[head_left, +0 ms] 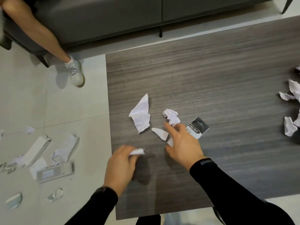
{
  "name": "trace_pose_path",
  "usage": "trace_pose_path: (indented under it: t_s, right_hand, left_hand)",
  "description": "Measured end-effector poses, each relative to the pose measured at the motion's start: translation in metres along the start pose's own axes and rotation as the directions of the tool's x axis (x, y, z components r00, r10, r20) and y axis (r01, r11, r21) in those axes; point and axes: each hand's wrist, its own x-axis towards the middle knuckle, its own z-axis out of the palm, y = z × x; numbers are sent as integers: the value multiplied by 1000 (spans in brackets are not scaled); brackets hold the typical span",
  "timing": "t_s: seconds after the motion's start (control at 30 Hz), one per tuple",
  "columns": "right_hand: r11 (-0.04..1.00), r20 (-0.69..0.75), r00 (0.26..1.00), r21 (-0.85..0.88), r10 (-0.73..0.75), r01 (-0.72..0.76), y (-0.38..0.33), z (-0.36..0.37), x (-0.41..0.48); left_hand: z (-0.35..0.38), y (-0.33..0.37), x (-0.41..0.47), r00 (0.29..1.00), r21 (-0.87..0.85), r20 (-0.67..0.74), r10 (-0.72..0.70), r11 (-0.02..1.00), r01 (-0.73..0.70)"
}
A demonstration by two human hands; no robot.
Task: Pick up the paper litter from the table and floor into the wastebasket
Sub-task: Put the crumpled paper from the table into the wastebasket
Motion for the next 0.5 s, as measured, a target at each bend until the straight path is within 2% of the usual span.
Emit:
trace_pose_path:
  t_s: [0.07,0.13,0.27,0.33,0.4,0.5]
  right_hand:
    - [989,117,992,-129,-57,72,-11,6,7]
    - [976,179,982,-192,-67,102,-17,13,12]
    - [981,70,996,-179,-63,75,-19,23,13]
    - [987,8,998,-147,-62,62,-17,23,12]
    - [999,-48,999,-53,-9,6,-11,19,10]
    - [985,-201,973,146,116,-88,5,9,1]
  left_hand:
    - [-4,14,34,994,24,-74,85,996,-83]
    - [-6,25,69,989,49,-59,138,990,-135]
    - [2,39,114,976,133,182,118,981,-143]
    - [5,45,121,974,218,186,129,961,-169]
    - [7,49,122,986,164,99,137,975,-152]
    - [4,61,114,990,-112,-60,129,984,-135]
